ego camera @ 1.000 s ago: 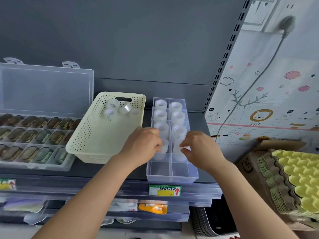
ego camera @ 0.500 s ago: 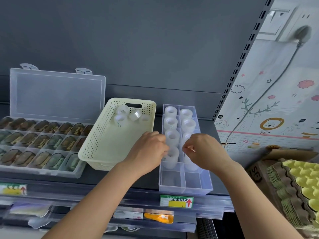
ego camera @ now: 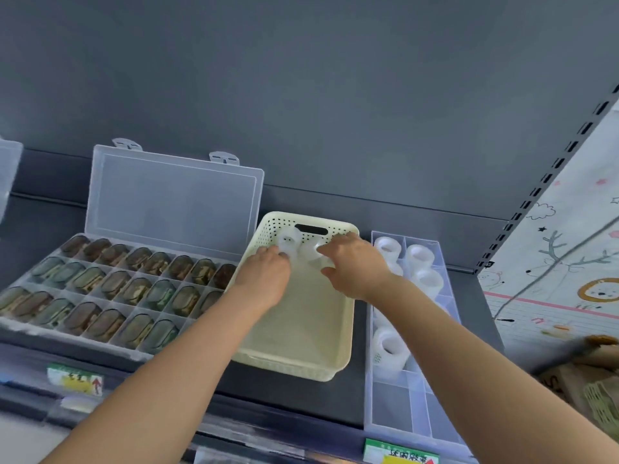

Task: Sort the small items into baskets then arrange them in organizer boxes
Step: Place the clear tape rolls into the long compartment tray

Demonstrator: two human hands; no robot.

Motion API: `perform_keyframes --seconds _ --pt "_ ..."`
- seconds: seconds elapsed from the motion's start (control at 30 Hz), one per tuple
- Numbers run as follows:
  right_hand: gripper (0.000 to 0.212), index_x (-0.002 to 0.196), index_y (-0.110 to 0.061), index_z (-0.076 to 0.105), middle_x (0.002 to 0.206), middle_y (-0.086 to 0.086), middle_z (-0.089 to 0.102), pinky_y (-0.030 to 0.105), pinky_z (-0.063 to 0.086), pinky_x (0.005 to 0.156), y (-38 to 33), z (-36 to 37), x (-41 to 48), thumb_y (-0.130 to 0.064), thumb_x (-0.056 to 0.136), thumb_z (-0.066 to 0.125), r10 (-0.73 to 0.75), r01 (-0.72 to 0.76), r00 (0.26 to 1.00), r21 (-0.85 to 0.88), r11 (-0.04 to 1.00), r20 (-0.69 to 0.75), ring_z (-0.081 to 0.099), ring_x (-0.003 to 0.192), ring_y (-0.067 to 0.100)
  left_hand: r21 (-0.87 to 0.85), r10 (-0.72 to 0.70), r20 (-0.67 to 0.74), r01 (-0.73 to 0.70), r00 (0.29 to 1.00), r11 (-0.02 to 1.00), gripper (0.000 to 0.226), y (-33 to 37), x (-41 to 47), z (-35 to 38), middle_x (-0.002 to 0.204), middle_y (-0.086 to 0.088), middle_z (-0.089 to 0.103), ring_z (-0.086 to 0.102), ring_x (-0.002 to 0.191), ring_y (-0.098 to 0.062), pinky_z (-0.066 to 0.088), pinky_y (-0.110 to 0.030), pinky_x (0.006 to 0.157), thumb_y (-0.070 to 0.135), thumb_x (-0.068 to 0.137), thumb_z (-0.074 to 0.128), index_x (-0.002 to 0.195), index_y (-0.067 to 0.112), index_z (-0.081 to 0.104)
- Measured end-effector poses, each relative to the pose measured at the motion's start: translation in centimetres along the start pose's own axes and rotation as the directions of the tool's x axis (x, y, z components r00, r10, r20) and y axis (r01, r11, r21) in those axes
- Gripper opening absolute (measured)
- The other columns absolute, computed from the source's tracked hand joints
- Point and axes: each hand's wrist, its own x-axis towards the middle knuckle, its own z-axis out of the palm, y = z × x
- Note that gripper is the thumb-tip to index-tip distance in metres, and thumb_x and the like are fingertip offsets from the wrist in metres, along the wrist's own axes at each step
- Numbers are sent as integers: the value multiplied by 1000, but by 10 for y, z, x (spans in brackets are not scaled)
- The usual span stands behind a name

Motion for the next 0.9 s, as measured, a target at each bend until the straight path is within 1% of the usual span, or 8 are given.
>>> perform_keyframes --seconds 0.13,0.23,0.37,0.47,0.6,0.7,0.8,0.9 --pt "38 129 -24 44 123 9 48 37 33 95 -8 13 32 -22 91 50 42 -33 998 -177 984 44 42 115 29 42 29 44 -31 999 999 44 -5 11 1 131 -16 42 49 113 -31 41 -37 94 -7 89 39 130 3 51" --pt "33 126 -24 50 120 9 48 36 34 92 -9 21 43 -18 93 47 86 -76 996 -191 979 40 43 113 29 14 24 14 -24 1000 1000 40 -6 15 2 129 -15 41 52 108 -32 43 -38 85 -7 89 40 124 4 55" --pt "23 112 -20 64 113 6 56 31 36 73 -7 25 50 -18 94 50 86 -89 996 -123 988 -30 48 109 25 -39 20 -38 -22 999 999 23 -8 19 3 119 -13 48 56 101 -31 39 -36 69 1 93 47 110 4 62" --pt "20 106 -19 68 109 5 58 30 42 70 -6 25 46 -20 93 53 117 -117 992 -2 993 -48 50 108 25 -99 27 -62 -33 998 995 20 -7 18 3 114 -13 53 56 102 -33 45 -38 75 1 91 52 108 0 62" --pt "20 105 -24 70 103 3 62 31 45 68 -1 13 21 -24 92 55 179 -149 969 174 973 -172 56 101 25 -268 -7 -165 -38 986 963 12 -7 10 -4 99 -6 51 54 91 -30 37 -33 64 12 91 53 90 6 64" --pt "18 101 -23 72 94 4 66 31 42 66 4 -3 -14 -26 90 59 204 -144 937 219 965 -283 59 92 25 -348 -16 -311 -98 950 932 20 4 -15 -16 96 -3 53 55 84 -27 46 -38 66 21 93 55 84 7 66" --pt "13 94 -18 76 78 7 66 27 37 60 12 -17 -60 -19 82 71 214 -63 879 340 938 -426 58 74 27 -418 4 -478 -232 878 878 12 26 -51 -28 94 0 60 58 77 -22 48 -35 61 19 89 64 91 12 73" --pt "13 89 -18 78 71 0 54 22 32 58 22 -23 -111 -15 76 77 205 -11 851 375 927 -483 47 66 16 -445 44 -540 -329 841 833 8 52 -86 -33 90 4 61 59 74 -18 49 -33 58 15 85 69 91 14 74"
